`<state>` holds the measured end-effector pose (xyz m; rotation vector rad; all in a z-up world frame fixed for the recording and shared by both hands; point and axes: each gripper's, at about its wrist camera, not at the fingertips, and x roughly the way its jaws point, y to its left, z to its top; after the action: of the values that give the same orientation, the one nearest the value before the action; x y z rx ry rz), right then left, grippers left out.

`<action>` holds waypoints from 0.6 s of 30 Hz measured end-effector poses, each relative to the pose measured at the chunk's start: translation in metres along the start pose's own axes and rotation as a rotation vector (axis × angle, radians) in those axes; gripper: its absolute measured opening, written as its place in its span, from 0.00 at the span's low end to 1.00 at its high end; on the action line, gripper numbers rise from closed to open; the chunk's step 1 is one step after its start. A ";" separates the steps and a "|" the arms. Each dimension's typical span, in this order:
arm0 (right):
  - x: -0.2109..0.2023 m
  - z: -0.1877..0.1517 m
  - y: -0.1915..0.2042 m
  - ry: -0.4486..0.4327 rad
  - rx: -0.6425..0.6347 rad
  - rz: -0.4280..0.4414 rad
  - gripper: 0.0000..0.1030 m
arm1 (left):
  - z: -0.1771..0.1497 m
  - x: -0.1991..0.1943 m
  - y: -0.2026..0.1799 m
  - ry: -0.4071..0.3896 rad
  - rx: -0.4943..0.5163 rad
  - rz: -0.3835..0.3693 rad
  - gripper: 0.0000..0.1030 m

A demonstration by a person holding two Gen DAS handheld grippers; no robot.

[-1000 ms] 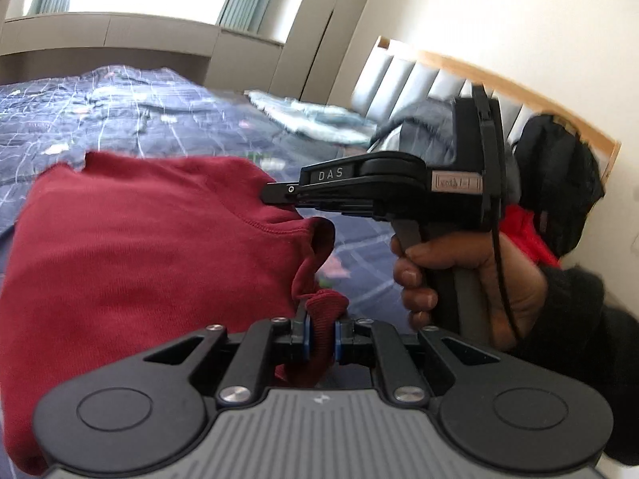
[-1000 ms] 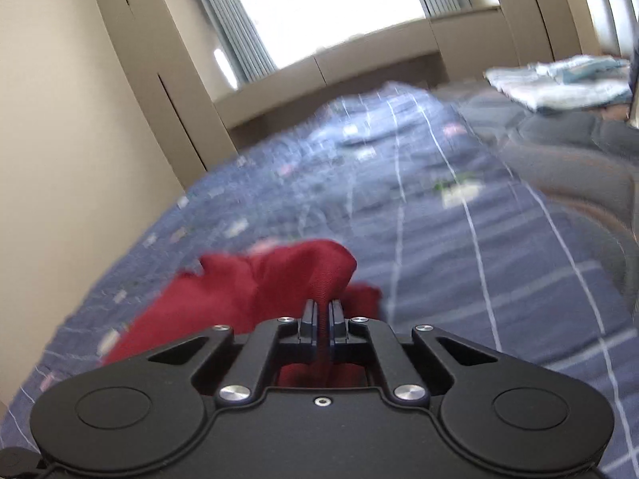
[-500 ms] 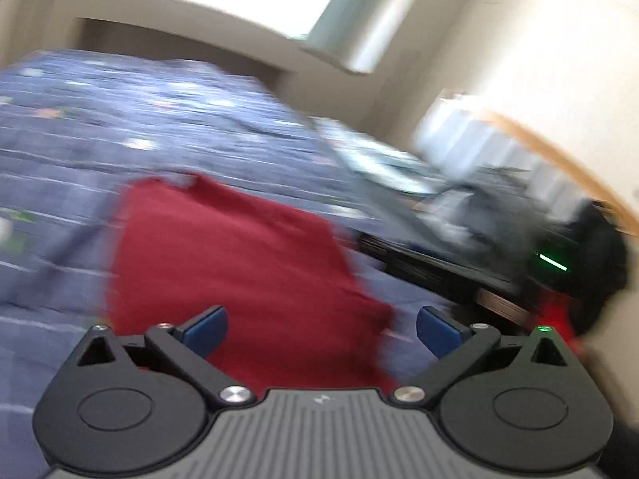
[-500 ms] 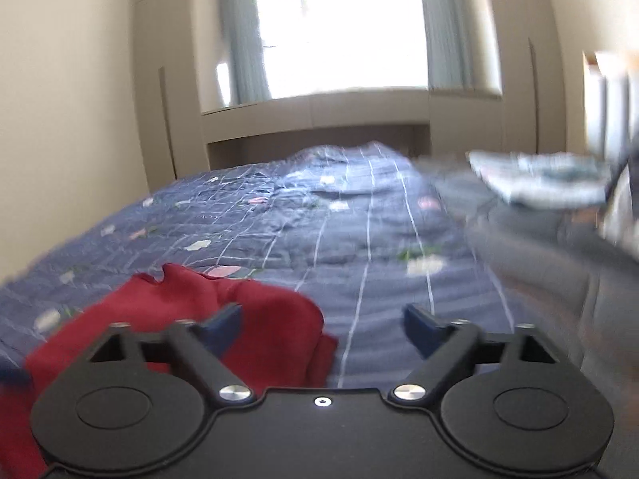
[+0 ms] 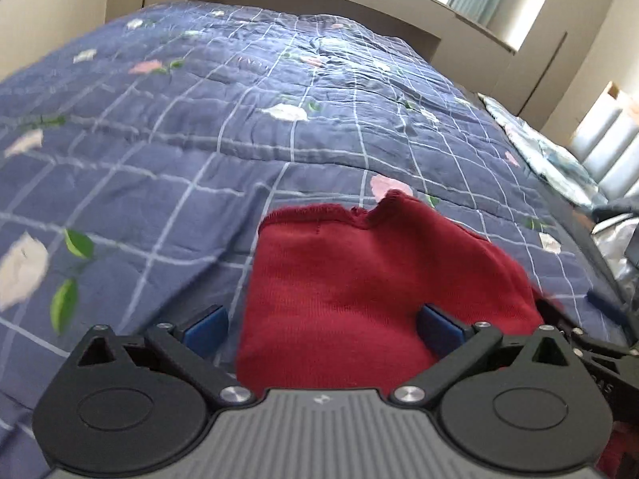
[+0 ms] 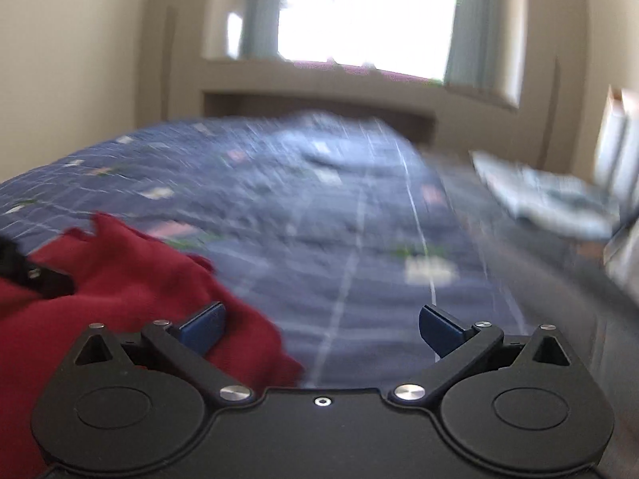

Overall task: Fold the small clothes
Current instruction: 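Open both grippers and release the folded red sweater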

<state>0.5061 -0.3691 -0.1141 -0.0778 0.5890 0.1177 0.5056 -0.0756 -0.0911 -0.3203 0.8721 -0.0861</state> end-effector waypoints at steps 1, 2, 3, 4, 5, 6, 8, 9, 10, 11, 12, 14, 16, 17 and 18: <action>0.004 -0.001 -0.003 0.014 0.022 0.010 0.99 | -0.002 0.002 0.002 -0.011 -0.011 -0.010 1.00; 0.005 -0.001 -0.004 0.020 0.032 0.016 0.99 | -0.004 0.002 0.004 -0.015 -0.017 -0.016 1.00; 0.006 -0.002 -0.004 0.019 0.031 0.015 0.99 | -0.005 0.003 0.005 -0.018 -0.021 -0.020 1.00; 0.004 -0.002 -0.002 0.014 0.025 0.010 0.99 | -0.005 0.002 0.006 -0.019 -0.021 -0.021 1.00; 0.002 -0.002 -0.001 0.002 0.017 0.005 0.99 | -0.005 0.002 0.006 -0.019 -0.021 -0.021 1.00; -0.002 -0.003 -0.001 -0.019 0.012 0.000 0.99 | -0.005 0.001 0.006 -0.019 -0.022 -0.022 1.00; -0.021 -0.001 0.001 -0.070 0.015 -0.023 0.99 | -0.005 -0.006 0.007 -0.025 -0.025 -0.025 0.99; -0.033 -0.002 0.002 -0.093 0.020 -0.023 0.99 | -0.004 -0.011 0.006 -0.030 -0.027 -0.021 0.99; -0.044 -0.004 0.003 -0.107 0.024 -0.013 0.99 | -0.005 -0.019 0.006 -0.041 -0.022 -0.021 0.99; -0.057 -0.006 0.005 -0.113 0.024 -0.002 0.99 | -0.007 -0.027 0.005 -0.053 -0.014 -0.028 0.99; -0.070 -0.010 0.007 -0.117 0.016 0.005 0.99 | -0.010 -0.037 0.004 -0.063 -0.002 -0.047 0.99; -0.092 -0.020 0.015 -0.130 -0.025 0.001 0.99 | -0.020 -0.055 0.002 -0.077 0.024 -0.084 0.99; -0.106 -0.032 0.022 -0.126 -0.070 -0.037 0.99 | -0.036 -0.073 0.001 -0.098 0.050 -0.099 1.00; -0.107 -0.037 0.023 -0.117 -0.086 -0.058 0.99 | -0.044 -0.079 0.001 -0.110 0.065 -0.098 1.00; -0.107 -0.042 0.024 -0.107 -0.093 -0.077 0.99 | -0.052 -0.084 0.000 -0.119 0.081 -0.093 1.00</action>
<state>0.3914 -0.3594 -0.0897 -0.1836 0.4726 0.0740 0.4121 -0.0708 -0.0605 -0.2873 0.7332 -0.1867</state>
